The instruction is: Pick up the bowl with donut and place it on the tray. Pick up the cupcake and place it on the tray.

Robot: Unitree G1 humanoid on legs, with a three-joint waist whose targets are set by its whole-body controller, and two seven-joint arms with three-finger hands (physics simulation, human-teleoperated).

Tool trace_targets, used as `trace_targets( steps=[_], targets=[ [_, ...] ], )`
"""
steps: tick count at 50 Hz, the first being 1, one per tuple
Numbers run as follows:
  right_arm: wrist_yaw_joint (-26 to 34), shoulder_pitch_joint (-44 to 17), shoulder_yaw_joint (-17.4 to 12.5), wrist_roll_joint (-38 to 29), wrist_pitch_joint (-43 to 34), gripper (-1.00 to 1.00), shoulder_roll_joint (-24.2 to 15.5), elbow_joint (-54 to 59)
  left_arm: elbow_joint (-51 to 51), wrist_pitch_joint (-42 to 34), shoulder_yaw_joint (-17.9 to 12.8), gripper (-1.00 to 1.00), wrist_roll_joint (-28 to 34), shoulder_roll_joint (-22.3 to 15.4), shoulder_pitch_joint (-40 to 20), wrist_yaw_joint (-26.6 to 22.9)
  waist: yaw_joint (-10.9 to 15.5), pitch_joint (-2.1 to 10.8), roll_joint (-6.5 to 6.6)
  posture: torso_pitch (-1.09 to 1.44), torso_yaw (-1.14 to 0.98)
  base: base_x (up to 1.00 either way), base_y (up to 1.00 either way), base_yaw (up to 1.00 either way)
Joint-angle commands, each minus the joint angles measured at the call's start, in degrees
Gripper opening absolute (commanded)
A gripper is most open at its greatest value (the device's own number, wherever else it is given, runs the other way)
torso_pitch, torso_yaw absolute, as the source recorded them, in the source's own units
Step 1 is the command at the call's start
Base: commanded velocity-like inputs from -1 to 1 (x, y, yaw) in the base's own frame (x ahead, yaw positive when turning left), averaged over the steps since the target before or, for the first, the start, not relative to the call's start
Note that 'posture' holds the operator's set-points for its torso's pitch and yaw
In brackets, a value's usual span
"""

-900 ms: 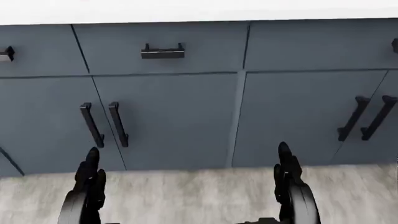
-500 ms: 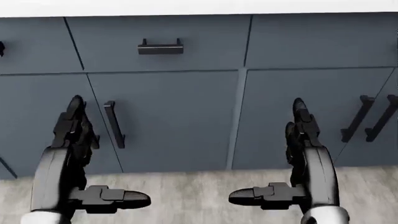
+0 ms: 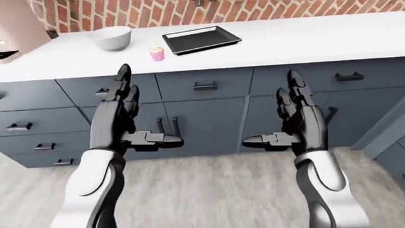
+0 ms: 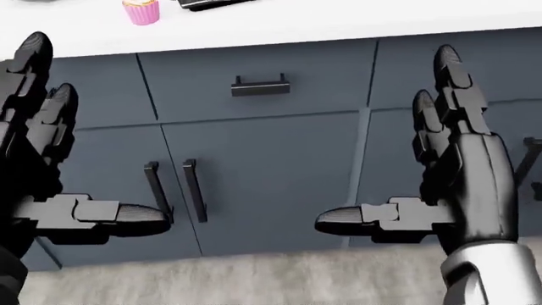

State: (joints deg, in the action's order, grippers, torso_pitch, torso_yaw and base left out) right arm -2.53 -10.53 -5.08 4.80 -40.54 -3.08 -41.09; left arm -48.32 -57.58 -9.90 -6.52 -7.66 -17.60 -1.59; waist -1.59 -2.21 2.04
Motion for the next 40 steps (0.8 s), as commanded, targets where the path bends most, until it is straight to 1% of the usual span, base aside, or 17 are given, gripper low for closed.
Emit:
trace_targets(
  steps=[1,2,3,5,11,19,21,22,23,25,28,29,30,31,33,37,40],
  targets=[
    [0.36,-1.52,0.54,0.85,1.02,1.00,0.07,-1.99,-1.72,0.80,-1.63,1.00,-0.22,-0.86,-1.22,0.63,0.41,1.10,0.00,0.00,0.00,0.00,0.75,0.00],
    [0.50,-1.37,0.60,0.93,1.33,1.00,0.01,-1.79,-1.99,0.49,-1.77,1.00,-0.46,-0.94,-1.29,0.82,0.33,1.57,1.79,0.00,0.00,0.00,0.74,0.00],
    [0.56,-1.30,0.56,0.95,1.44,1.00,-0.06,-1.73,-1.44,1.29,-1.86,1.00,-0.51,-1.06,-1.06,0.76,0.35,2.75,4.95,0.00,0.00,0.05,0.73,0.00],
    [0.58,-1.34,0.32,1.27,1.30,1.00,-0.05,-1.99,-1.26,1.53,-2.08,1.00,-0.80,-1.25,-1.00,0.85,0.88,0.89,2.49,0.00,0.00,0.11,0.70,0.00],
    [1.12,-1.32,-0.40,2.57,1.18,1.00,-0.37,-2.09,-1.78,2.02,-2.74,1.00,-1.56,-1.30,0.31,1.19,0.55,-0.69,-0.84,0.00,0.00,0.26,0.62,0.00],
    [1.04,-1.10,0.06,3.06,1.59,1.00,-0.36,-1.84,-1.27,2.90,-3.05,1.00,-2.03,-1.42,1.12,1.35,-0.69,-0.36,-2.70,0.00,0.00,0.42,0.48,0.00],
    [1.08,-0.90,0.38,2.94,1.69,1.00,-0.33,-1.88,-0.41,3.58,-3.11,1.00,-2.16,-1.44,1.25,1.23,-1.03,0.41,-4.57,0.00,0.00,0.50,0.44,0.00],
    [1.09,-0.82,0.41,2.94,1.82,1.00,-0.25,-1.84,-0.16,3.76,-3.24,1.00,-2.27,-1.40,1.31,1.26,-1.42,-0.27,-1.92,0.00,0.00,0.52,0.45,0.00],
    [1.16,-0.76,0.53,2.96,2.05,1.00,-0.16,-1.66,-0.12,3.75,-3.16,1.00,-2.29,-1.43,1.34,1.39,-0.57,-0.74,-2.63,0.00,0.00,0.51,0.46,0.00],
    [1.16,-0.82,0.51,2.95,2.24,1.00,-0.11,-1.37,-0.13,3.60,-3.07,1.00,-2.34,-1.52,1.31,1.44,-0.78,1.34,-3.68,0.00,0.00,0.51,0.46,0.00],
    [1.12,-0.93,0.30,3.17,2.18,1.00,-0.11,-1.32,-0.70,2.61,-3.63,1.00,-2.78,-1.69,0.88,1.67,-1.37,0.89,-1.90,0.00,0.00,0.57,0.46,0.00],
    [1.09,-1.01,0.27,3.22,2.16,1.00,-0.12,-1.27,-0.93,2.31,-3.59,1.00,-2.81,-1.72,0.84,1.83,-1.30,0.89,-0.75,0.00,0.00,0.68,0.48,0.00],
    [1.03,-1.14,0.19,3.31,2.06,1.00,-0.12,-1.29,-0.56,2.75,-3.67,1.00,-2.84,-1.77,0.93,1.74,-0.91,1.70,2.02,0.00,0.00,0.72,0.49,0.00],
    [1.01,-1.15,0.20,3.39,2.05,1.00,-0.12,-1.30,-0.76,2.43,-3.57,1.00,-2.87,-1.82,0.76,1.88,-0.19,1.50,2.29,0.00,0.00,0.73,0.49,0.00],
    [0.89,-1.19,0.14,3.55,1.85,1.00,-0.13,-1.56,-0.90,2.01,-3.68,1.00,-3.04,-1.99,0.41,1.91,0.24,-0.58,1.86,0.00,0.00,0.72,0.49,0.00],
    [0.41,-1.68,0.01,3.89,0.71,1.00,-0.21,-2.46,-0.74,2.02,-3.78,1.00,-3.23,-2.19,0.22,1.98,1.68,-0.20,-0.39,0.00,0.00,0.72,0.45,0.00],
    [0.07,-2.36,-0.43,4.50,-0.39,1.00,-0.38,-3.02,-1.00,1.20,-3.91,1.00,-3.50,-2.43,-0.44,2.17,1.16,0.43,0.53,0.00,0.00,0.72,0.09,0.00]
  ],
)
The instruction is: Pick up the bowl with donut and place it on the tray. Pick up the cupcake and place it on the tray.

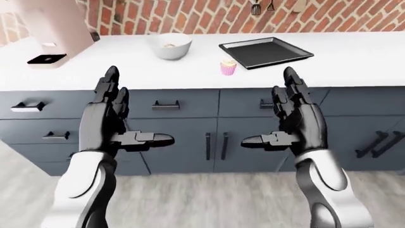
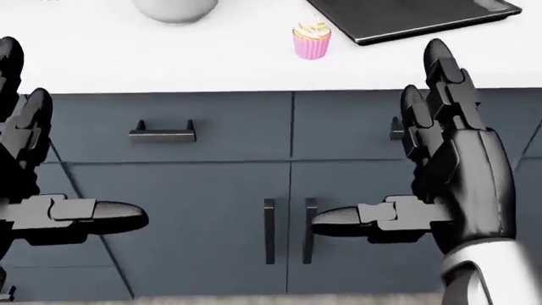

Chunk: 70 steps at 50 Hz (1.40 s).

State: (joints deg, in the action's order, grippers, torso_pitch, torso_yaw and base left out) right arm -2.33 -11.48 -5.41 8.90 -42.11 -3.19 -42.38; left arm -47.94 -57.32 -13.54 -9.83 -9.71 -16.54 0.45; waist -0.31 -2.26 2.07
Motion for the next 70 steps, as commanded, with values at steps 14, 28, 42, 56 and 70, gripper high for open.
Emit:
trace_targets(
  steps=[14,28,42,56,70],
  targets=[
    [-0.58,-1.20,-1.64,2.19,3.34,1.00,-1.19,-0.22,0.32,2.77,0.39,1.00,0.37,-0.57,-1.37,-0.19,-0.69,-0.37,-3.18,0.00,0.00,0.68,0.00,0.00],
    [-4.69,-6.43,-6.90,9.57,-7.60,1.00,-4.25,-10.80,-4.51,-5.35,-3.20,1.00,-3.47,-3.02,-6.08,1.21,1.42,-0.38,0.03,0.00,0.00,0.03,0.00,0.00],
    [-9.23,-8.62,-9.18,16.00,-10.35,1.00,-6.97,-12.74,-7.16,-10.90,-5.87,1.00,-6.95,-5.76,-9.11,2.59,0.75,1.15,-3.29,0.00,0.00,0.06,0.00,0.00],
    [-10.08,-8.59,-9.97,17.69,-10.10,1.00,-8.06,-12.85,-8.01,-14.77,-7.31,1.00,-9.68,-8.07,-12.62,3.96,0.13,1.52,-2.14,0.00,0.00,0.04,0.00,0.00],
    [-11.14,-9.26,-11.23,20.34,-11.02,1.00,-9.89,-13.64,-3.58,-18.94,0.66,1.00,-1.76,-18.39,-22.21,1.33,0.16,0.64,-2.35,0.00,0.00,0.00,0.00,0.00]
  ],
)
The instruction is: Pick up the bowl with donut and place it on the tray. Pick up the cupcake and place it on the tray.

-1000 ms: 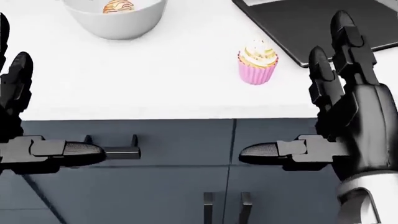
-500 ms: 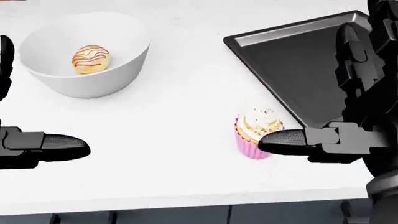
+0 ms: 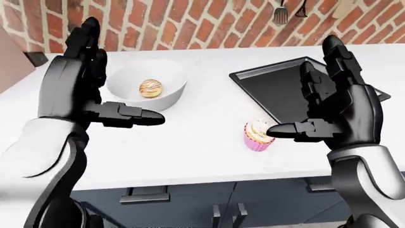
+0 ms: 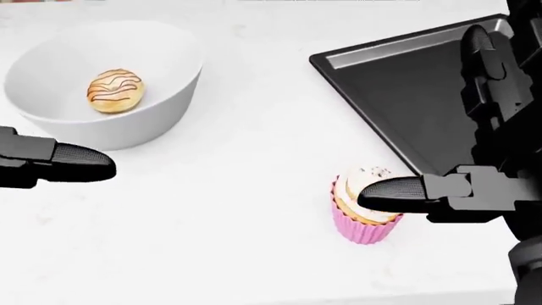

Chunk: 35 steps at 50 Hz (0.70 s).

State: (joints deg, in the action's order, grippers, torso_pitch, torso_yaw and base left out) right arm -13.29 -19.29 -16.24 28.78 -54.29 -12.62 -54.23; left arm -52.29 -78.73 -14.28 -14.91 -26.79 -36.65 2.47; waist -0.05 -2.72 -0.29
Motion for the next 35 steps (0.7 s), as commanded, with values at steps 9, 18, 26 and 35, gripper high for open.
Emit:
trace_targets(
  steps=[9,18,26,35],
  targets=[
    [-0.57,-1.80,0.06,0.74,1.32,1.00,-0.84,-1.70,19.77,15.57,15.86,1.00,29.71,-1.37,-7.37,-14.15,0.29,0.72,-0.45,0.00,0.00,0.00,0.00,0.00],
    [-0.48,-2.48,0.18,0.86,1.36,1.00,-0.96,-1.26,37.49,31.84,14.57,1.00,58.00,9.44,-11.23,-27.83,0.53,0.92,-1.35,0.00,0.00,0.00,0.00,0.00],
    [0.25,-1.25,0.56,0.18,2.10,1.00,-0.54,-1.68,46.00,41.20,13.34,1.00,64.88,15.80,-12.42,-27.84,0.66,1.34,-2.00,0.00,0.00,0.00,0.00,0.00],
    [0.66,-0.23,0.16,0.20,3.46,1.00,-0.48,-1.23,62.14,50.00,13.48,1.00,63.45,17.03,-14.51,-16.65,0.67,1.88,-2.10,0.00,0.00,0.00,0.00,0.00]
  ],
)
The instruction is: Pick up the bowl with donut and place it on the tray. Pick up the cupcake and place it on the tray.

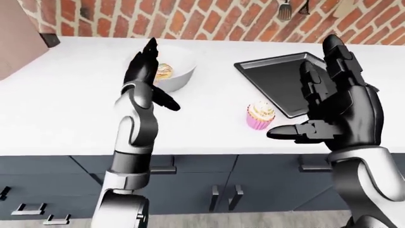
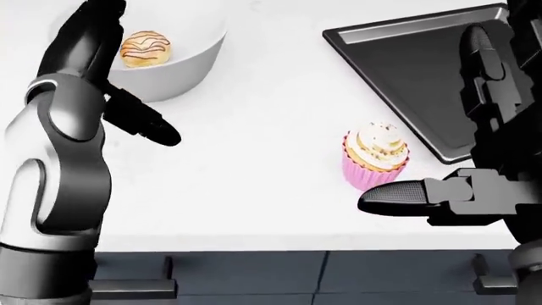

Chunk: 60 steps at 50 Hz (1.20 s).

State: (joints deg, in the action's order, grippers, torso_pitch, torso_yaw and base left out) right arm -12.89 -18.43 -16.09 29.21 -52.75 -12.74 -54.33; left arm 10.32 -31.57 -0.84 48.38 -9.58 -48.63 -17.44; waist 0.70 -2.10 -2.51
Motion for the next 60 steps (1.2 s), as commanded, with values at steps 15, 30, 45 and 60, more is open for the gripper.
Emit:
trace_targets(
  steps=[15,30,45,60],
  targets=[
    [1.45,-0.30,0.82,-1.91,2.96,1.00,0.50,-0.55,26.39,14.06,0.70,1.00,-0.55,-0.67,-10.85,18.04,0.08,1.94,0.36,0.00,0.00,0.00,0.00,0.00],
    [2.60,0.51,1.07,-3.13,3.76,1.00,1.34,-0.29,25.04,14.81,1.37,-0.12,0.99,-0.12,-8.85,17.20,0.16,2.25,0.62,0.00,0.00,0.00,0.00,0.00],
    [0.99,-0.92,-0.31,-0.53,1.19,1.00,0.37,-1.96,24.60,14.73,2.49,-0.53,8.22,-0.37,-7.27,14.95,0.14,2.39,0.78,0.00,0.00,0.00,0.00,0.00],
    [1.61,-5.02,-4.39,3.34,-3.66,1.00,-6.57,-1.60,-9.74,5.58,0.33,-1.00,15.04,-0.90,-1.11,-7.17,-0.30,1.89,0.31,0.00,0.00,0.00,0.00,0.00]
  ],
)
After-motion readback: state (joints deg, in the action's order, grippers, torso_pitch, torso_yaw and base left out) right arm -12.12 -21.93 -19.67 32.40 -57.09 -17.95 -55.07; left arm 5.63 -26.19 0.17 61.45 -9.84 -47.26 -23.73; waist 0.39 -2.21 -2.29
